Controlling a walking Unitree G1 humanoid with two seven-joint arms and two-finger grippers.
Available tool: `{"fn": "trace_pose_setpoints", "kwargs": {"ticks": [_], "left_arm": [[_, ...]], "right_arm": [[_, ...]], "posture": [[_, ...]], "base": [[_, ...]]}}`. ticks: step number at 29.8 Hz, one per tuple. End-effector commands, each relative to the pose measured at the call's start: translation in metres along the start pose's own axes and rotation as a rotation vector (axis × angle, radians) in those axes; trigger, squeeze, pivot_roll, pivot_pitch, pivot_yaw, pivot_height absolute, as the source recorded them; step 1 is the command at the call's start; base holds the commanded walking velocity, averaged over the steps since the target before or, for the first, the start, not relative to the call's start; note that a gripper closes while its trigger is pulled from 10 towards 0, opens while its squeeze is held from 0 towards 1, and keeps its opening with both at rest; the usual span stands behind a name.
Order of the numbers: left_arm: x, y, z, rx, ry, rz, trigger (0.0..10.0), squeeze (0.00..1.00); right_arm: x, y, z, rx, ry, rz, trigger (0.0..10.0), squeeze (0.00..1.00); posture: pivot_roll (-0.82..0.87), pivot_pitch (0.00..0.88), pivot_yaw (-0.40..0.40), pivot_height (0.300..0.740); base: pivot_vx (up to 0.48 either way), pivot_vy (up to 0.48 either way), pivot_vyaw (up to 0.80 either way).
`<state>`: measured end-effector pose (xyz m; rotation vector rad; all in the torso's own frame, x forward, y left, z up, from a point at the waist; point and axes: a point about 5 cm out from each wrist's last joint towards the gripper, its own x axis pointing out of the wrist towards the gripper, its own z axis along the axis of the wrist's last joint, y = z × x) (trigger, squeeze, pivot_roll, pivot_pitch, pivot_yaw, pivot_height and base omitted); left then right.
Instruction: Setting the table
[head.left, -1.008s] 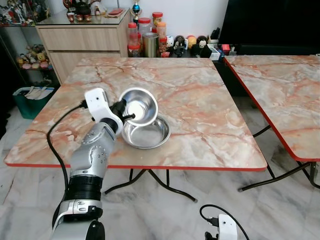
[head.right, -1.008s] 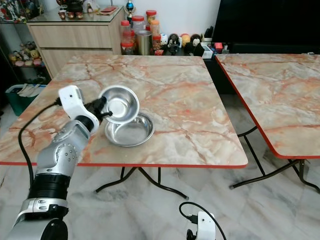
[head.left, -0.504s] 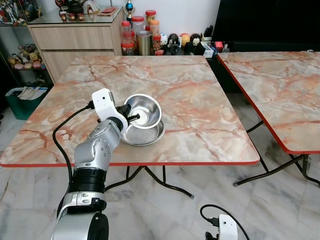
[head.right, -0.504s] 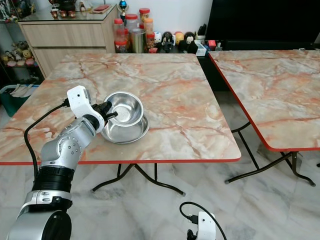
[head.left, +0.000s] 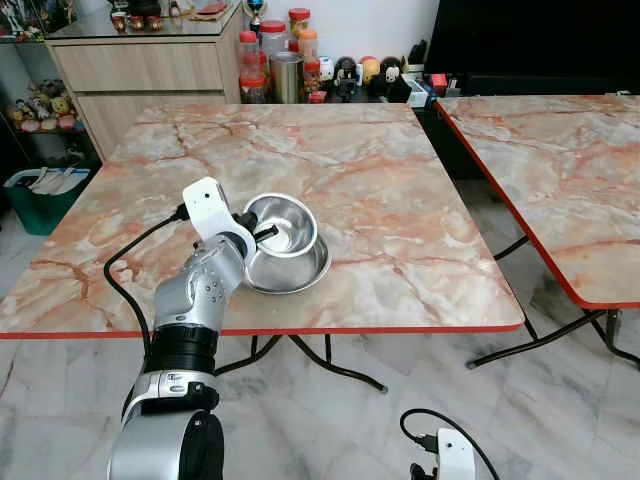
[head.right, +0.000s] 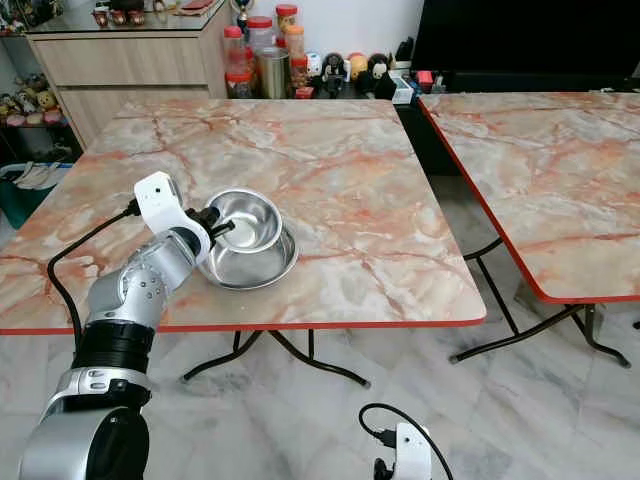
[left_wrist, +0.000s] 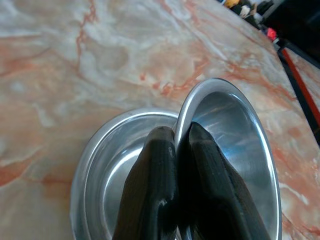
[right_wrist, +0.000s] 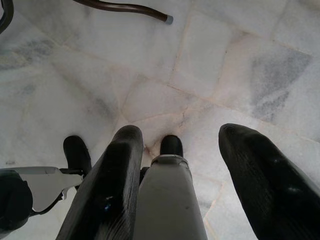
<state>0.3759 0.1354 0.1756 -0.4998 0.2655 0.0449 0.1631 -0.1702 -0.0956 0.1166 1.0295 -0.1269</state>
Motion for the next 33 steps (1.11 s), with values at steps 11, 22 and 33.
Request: {"fn": "trace_pose_setpoints", "kwargs": {"ticks": [11, 22, 33], "left_arm": [[0.010, -0.011, 0.010, -0.064, -0.003, 0.026, 10.0, 0.00], [0.017, -0.008, 0.006, -0.114, 0.031, 0.070, 10.0, 0.00], [0.019, 0.001, 0.000, -0.111, 0.087, 0.111, 10.0, 0.00]], "right_arm": [[0.000, 0.001, 0.002, 0.007, -0.005, 0.000, 10.0, 0.00], [0.000, 0.001, 0.002, 0.010, -0.004, -0.001, 10.0, 0.00], [0.000, 0.000, 0.001, 0.008, -0.004, -0.001, 10.0, 0.00]], "posture": [[0.05, 0.000, -0.004, 0.740], [0.05, 0.000, -0.003, 0.740], [0.05, 0.000, -0.004, 0.740]], "base": [[0.000, 0.000, 0.00], [0.000, 0.000, 0.00], [0.000, 0.000, 0.00]]}}
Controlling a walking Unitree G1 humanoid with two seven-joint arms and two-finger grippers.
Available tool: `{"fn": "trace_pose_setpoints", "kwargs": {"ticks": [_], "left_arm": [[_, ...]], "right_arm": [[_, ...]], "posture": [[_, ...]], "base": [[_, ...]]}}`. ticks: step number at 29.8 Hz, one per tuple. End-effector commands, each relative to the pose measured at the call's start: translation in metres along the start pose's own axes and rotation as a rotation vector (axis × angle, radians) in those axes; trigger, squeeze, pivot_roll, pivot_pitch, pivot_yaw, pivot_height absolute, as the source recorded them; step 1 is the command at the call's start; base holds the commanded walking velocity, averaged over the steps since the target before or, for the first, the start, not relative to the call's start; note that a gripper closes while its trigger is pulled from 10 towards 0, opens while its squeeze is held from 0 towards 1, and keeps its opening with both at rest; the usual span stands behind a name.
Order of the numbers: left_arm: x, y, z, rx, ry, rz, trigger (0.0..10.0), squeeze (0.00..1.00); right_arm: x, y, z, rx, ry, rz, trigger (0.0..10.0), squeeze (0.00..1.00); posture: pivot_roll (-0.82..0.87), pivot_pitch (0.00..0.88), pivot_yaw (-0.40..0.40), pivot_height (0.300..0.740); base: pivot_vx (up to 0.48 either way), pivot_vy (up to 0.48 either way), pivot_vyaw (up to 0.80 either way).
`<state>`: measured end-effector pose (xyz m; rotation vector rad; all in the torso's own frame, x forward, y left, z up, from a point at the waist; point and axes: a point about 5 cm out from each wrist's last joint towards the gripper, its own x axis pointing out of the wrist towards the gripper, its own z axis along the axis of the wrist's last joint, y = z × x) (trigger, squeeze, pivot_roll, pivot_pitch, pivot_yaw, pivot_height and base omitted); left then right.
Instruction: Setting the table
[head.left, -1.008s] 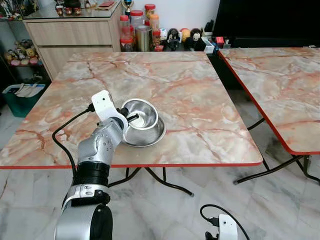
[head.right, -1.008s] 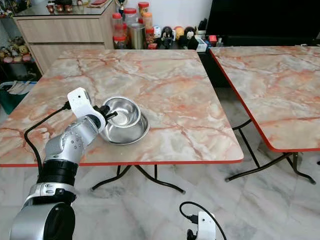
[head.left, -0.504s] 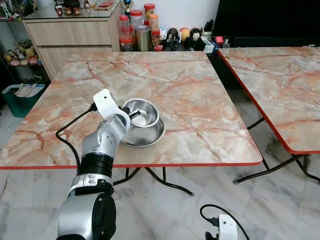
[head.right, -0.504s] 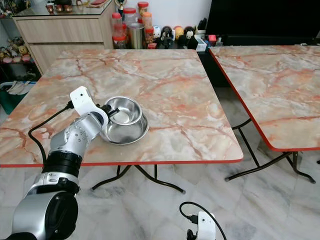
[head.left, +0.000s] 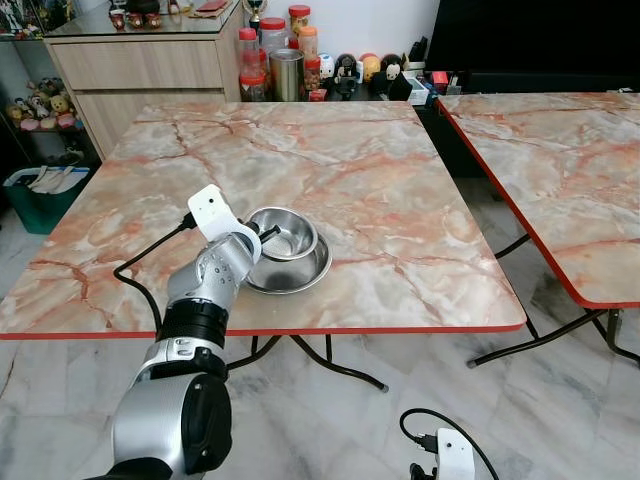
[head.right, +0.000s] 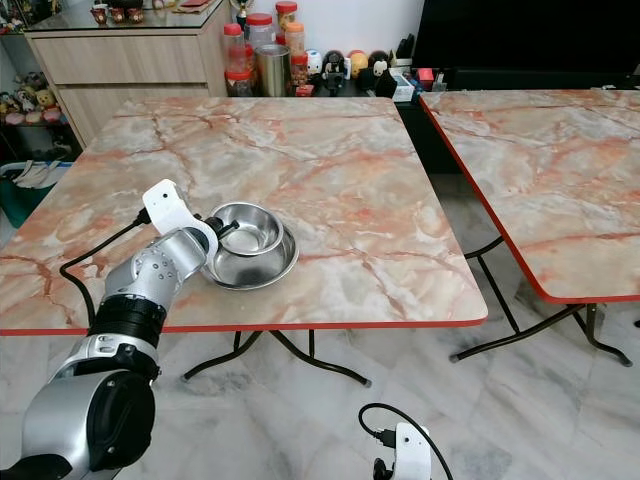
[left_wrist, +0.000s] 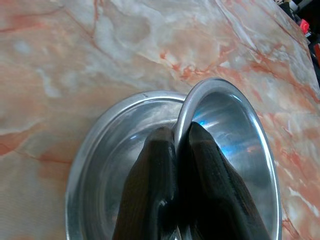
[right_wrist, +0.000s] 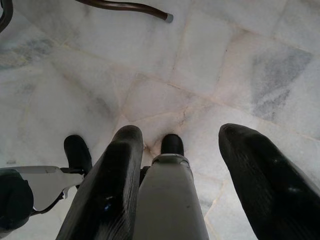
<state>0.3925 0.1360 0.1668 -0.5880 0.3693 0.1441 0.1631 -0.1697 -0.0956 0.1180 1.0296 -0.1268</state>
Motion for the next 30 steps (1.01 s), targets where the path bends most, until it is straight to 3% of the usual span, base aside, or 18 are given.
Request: {"fn": "trace_pose_setpoints", "kwargs": {"ticks": [1, 5, 10, 11, 17, 23, 30], "left_arm": [[0.001, -0.002, 0.002, -0.010, 0.011, 0.004, 10.0, 0.00], [0.002, -0.002, 0.000, -0.014, 0.031, 0.005, 10.0, 0.00], [0.003, 0.000, 0.014, -0.046, -0.064, -0.064, 10.0, 0.00], [0.003, -0.001, 0.018, -0.003, -0.106, -0.128, 10.0, 0.00], [0.003, 0.002, 0.019, -0.001, -0.133, -0.201, 10.0, 0.00], [0.001, 0.014, 0.019, -0.040, -0.194, -0.308, 10.0, 0.00], [-0.001, 0.030, 0.015, -0.026, -0.221, -0.331, 10.0, 0.00]], "right_arm": [[0.000, 0.000, 0.001, 0.007, -0.005, -0.001, 10.0, 0.00], [0.000, 0.000, 0.002, 0.006, -0.005, -0.001, 10.0, 0.00], [0.000, 0.000, 0.002, 0.009, -0.008, 0.000, 10.0, 0.00], [0.000, 0.000, 0.002, 0.010, -0.008, 0.000, 10.0, 0.00], [0.000, 0.000, 0.002, 0.013, -0.010, -0.001, 10.0, 0.00], [0.000, -0.001, 0.002, 0.010, -0.010, -0.002, 10.0, 0.00], [0.000, -0.001, 0.003, 0.009, -0.012, -0.003, 10.0, 0.00]], "posture": [[0.05, 0.000, -0.006, 0.740], [0.05, 0.000, -0.005, 0.740], [0.05, 0.000, -0.005, 0.740], [0.05, 0.000, -0.005, 0.740], [0.04, 0.000, -0.006, 0.740], [0.04, 0.000, -0.015, 0.740], [0.04, 0.000, -0.017, 0.740]], "base": [[0.000, 0.000, 0.00], [0.000, 0.000, 0.00], [0.000, 0.000, 0.00], [0.000, 0.000, 0.00], [0.000, 0.000, 0.00], [0.000, 0.000, 0.00], [0.000, 0.000, 0.00]]}}
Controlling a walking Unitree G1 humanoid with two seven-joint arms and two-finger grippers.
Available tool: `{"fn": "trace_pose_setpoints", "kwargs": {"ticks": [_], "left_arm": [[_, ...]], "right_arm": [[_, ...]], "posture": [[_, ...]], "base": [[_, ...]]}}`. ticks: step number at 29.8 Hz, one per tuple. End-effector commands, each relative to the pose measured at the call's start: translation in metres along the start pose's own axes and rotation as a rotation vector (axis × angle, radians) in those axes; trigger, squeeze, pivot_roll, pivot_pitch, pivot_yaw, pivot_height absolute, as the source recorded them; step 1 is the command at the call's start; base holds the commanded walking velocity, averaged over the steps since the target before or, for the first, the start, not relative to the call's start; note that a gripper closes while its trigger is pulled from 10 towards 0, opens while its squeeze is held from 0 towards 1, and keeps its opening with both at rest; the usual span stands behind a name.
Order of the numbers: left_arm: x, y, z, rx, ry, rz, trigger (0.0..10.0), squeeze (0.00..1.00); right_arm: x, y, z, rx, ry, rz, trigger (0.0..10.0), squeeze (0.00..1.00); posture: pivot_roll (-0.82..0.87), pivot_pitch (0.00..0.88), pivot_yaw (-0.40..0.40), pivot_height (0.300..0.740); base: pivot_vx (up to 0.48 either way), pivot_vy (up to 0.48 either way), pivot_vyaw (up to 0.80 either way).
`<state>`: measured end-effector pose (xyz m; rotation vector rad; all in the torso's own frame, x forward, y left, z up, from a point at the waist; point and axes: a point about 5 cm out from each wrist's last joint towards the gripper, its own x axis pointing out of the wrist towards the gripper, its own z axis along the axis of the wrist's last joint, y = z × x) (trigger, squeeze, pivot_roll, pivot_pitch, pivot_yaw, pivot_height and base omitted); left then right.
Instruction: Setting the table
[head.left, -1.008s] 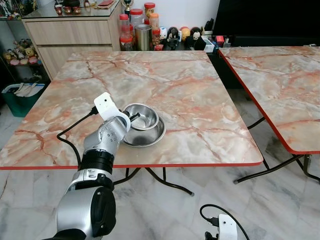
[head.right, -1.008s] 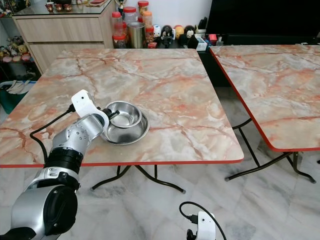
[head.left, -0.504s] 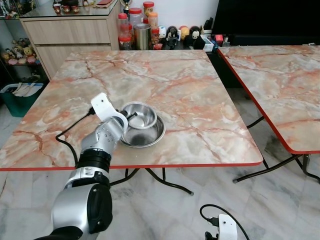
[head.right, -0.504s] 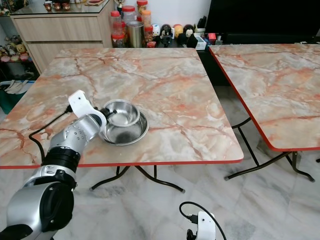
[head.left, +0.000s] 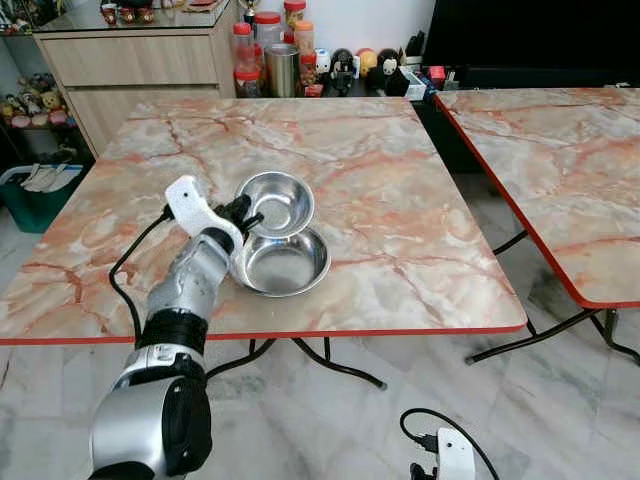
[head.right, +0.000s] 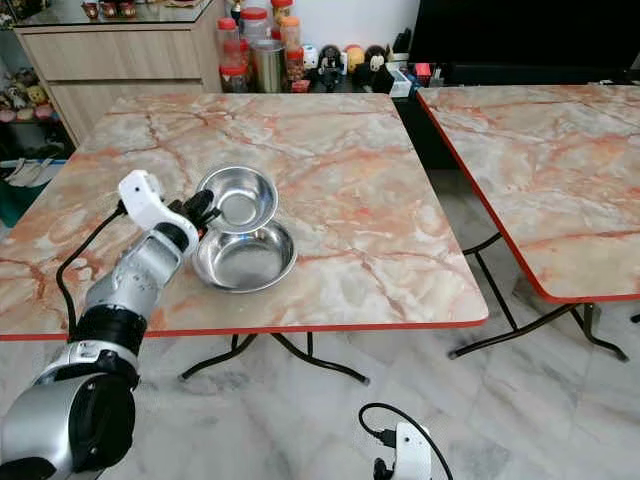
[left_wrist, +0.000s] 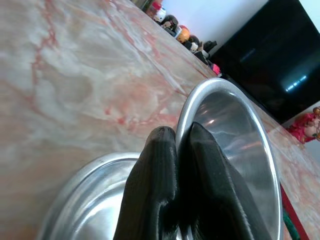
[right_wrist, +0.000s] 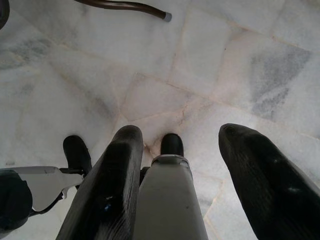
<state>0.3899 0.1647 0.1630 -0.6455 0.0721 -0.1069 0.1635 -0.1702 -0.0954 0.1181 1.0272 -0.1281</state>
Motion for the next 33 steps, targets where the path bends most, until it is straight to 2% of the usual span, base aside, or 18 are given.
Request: {"fn": "trace_pose_setpoints", "kwargs": {"ticks": [1, 8, 14, 22, 33], "left_arm": [[-0.003, 0.006, 0.002, 0.007, -0.020, -0.005, 10.0, 0.00], [-0.009, 0.020, -0.005, 0.045, 0.012, 0.015, 10.0, 0.00], [-0.009, 0.018, -0.009, 0.051, 0.039, 0.001, 10.0, 0.00], [-0.007, 0.009, -0.019, 0.106, 0.140, -0.070, 10.0, 0.00], [-0.006, 0.016, -0.025, 0.154, 0.206, 0.002, 10.0, 0.00]], "right_arm": [[0.000, -0.001, 0.002, 0.008, -0.010, -0.003, 10.0, 0.00], [0.000, -0.001, 0.003, 0.003, -0.009, -0.002, 10.0, 0.00], [0.000, -0.002, 0.003, 0.000, -0.008, -0.002, 10.0, 0.00], [0.000, -0.002, 0.003, 0.000, -0.008, -0.002, 10.0, 0.00], [0.000, -0.002, 0.003, 0.001, -0.009, -0.002, 10.0, 0.00]], "posture": [[0.04, 0.000, -0.019, 0.740], [0.04, 0.000, -0.023, 0.740], [0.04, 0.000, -0.025, 0.740], [0.04, 0.000, -0.026, 0.740], [0.04, 0.000, -0.025, 0.740]], "base": [[0.000, 0.000, 0.00], [0.000, 0.000, 0.00], [0.000, 0.000, 0.00], [0.000, 0.000, 0.00], [0.000, 0.000, 0.00]]}}
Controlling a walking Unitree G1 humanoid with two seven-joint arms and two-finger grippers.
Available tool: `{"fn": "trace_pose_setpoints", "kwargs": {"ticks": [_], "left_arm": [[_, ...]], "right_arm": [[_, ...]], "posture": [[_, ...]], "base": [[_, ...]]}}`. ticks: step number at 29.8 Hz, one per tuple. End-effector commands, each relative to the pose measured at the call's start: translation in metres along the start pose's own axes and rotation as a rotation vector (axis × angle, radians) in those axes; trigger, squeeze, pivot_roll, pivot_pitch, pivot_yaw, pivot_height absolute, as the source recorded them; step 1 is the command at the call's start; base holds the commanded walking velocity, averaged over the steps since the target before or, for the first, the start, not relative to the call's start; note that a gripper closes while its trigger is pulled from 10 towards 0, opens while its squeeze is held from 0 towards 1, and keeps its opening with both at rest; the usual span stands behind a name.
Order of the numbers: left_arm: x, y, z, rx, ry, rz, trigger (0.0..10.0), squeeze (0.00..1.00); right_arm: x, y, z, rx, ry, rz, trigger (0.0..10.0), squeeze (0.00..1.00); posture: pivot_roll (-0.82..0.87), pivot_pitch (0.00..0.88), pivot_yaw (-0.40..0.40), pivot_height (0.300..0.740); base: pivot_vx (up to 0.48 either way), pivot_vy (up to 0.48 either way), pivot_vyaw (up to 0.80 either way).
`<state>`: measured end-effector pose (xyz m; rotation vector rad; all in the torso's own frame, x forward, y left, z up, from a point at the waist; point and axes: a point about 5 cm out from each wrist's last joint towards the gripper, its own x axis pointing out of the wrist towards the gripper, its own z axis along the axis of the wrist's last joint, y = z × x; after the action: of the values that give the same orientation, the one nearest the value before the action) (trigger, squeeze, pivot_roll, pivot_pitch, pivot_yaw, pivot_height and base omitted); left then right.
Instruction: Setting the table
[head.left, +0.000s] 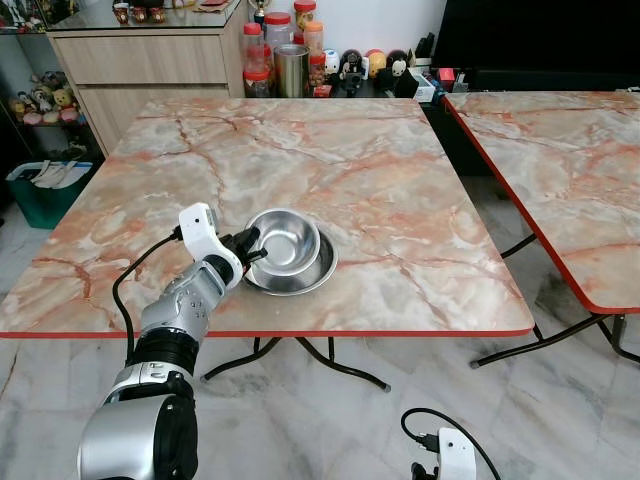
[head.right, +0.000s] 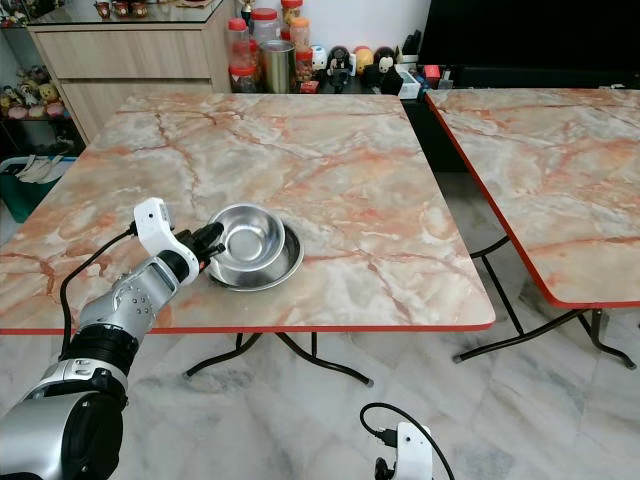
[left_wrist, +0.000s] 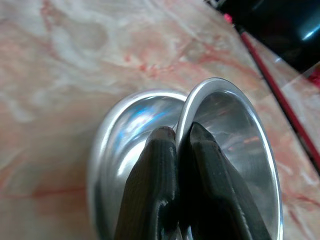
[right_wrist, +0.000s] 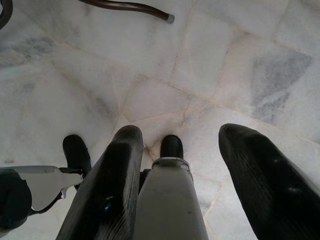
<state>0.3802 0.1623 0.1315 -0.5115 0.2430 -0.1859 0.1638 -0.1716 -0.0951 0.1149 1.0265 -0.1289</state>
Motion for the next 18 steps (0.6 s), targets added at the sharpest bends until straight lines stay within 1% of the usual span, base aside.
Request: {"fn": "trace_pose_setpoints", "kwargs": {"ticks": [1, 9, 18], "left_arm": [[0.0019, 0.0011, 0.0022, 0.040, 0.024, 0.030, 10.0, 0.00], [0.0041, 0.0012, 0.0020, 0.019, 0.022, 0.043, 10.0, 0.00], [0.0109, -0.0075, 0.0090, 0.018, 0.006, 0.043, 10.0, 0.00]], "right_arm": [[0.0003, -0.0006, 0.0028, 0.004, -0.008, -0.001, 10.0, 0.00], [0.0003, -0.0011, 0.0029, 0.004, -0.008, -0.002, 10.0, 0.00], [0.0002, -0.0016, 0.0026, 0.002, -0.008, -0.003, 10.0, 0.00]], "posture": [[0.04, 0.000, -0.025, 0.740], [0.03, 0.000, -0.025, 0.740], [0.03, 0.000, -0.025, 0.740]], "base": [[0.000, 0.000, 0.00], [0.000, 0.000, 0.00], [0.000, 0.000, 0.00]]}}
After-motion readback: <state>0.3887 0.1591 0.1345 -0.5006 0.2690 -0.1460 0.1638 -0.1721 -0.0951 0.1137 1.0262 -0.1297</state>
